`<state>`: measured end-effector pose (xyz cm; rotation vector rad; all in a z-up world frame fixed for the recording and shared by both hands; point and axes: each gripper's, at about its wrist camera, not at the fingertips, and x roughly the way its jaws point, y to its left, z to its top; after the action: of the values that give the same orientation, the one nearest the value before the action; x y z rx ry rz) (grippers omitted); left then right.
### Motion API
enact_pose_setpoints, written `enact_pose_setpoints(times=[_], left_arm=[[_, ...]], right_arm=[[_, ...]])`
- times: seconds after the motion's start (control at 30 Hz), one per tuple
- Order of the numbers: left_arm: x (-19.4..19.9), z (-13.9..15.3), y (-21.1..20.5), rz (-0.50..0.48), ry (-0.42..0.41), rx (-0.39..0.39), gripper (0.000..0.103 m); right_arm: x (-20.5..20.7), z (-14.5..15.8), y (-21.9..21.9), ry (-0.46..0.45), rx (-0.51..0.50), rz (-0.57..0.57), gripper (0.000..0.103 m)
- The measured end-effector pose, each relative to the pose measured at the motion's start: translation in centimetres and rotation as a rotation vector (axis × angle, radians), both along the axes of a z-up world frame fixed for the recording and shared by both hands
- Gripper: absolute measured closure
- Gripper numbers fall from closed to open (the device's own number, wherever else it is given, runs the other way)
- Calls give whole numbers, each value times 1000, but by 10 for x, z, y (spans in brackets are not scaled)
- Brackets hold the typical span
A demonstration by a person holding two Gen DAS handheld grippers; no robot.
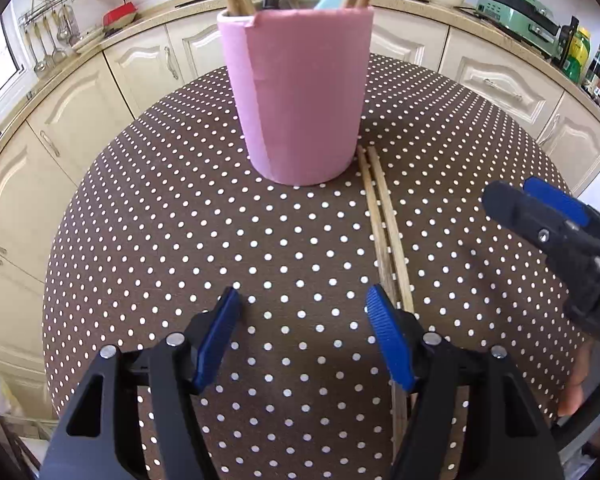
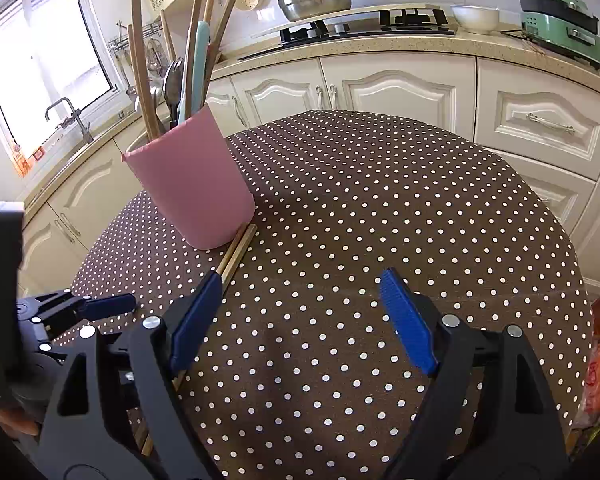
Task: Organize utensils
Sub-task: 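Grasp a wooden chopstick on the table with the left gripper while the right gripper grasps another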
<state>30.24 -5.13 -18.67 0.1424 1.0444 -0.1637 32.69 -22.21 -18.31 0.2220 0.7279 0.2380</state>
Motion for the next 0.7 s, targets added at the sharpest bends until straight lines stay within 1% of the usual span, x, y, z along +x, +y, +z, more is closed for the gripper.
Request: enact_pose_setpoints(times=[0.13,0.2,0.33,0.4,0.43,0.47,0.53,0.63,0.67,0.7], left_arm=[[-1,4,1,11,-12,-40,38],[-4,6,6,-6,-10,-58,38],[-5,4,-2,-28,-23,-25,38],[-4,4,-7,-38,-9,-21,38],[-2,3,-11,-42,-1,-8,38],[-1,0,-16,-50,1,21,38],[0,0,-21,-56,-16,37,37],[7,1,-31,-40,-6,10,38],[9,1,-31,-39,-4,-4,40],[10,1,-29,-44,-5,-23,50]], right_arm=[[0,-2,-1,6,12,-8,22],[2,-2,-3,14,18,-10,22],[7,-5,-6,38,33,-18,22],[7,-6,-7,42,44,-18,22],[8,-6,-9,44,47,-18,22],[8,-7,-10,46,48,-18,22],[8,-8,-10,48,47,-18,22],[10,-9,-10,58,46,-16,22],[10,-10,-10,61,47,-16,22],[11,-11,-10,63,47,-15,22]])
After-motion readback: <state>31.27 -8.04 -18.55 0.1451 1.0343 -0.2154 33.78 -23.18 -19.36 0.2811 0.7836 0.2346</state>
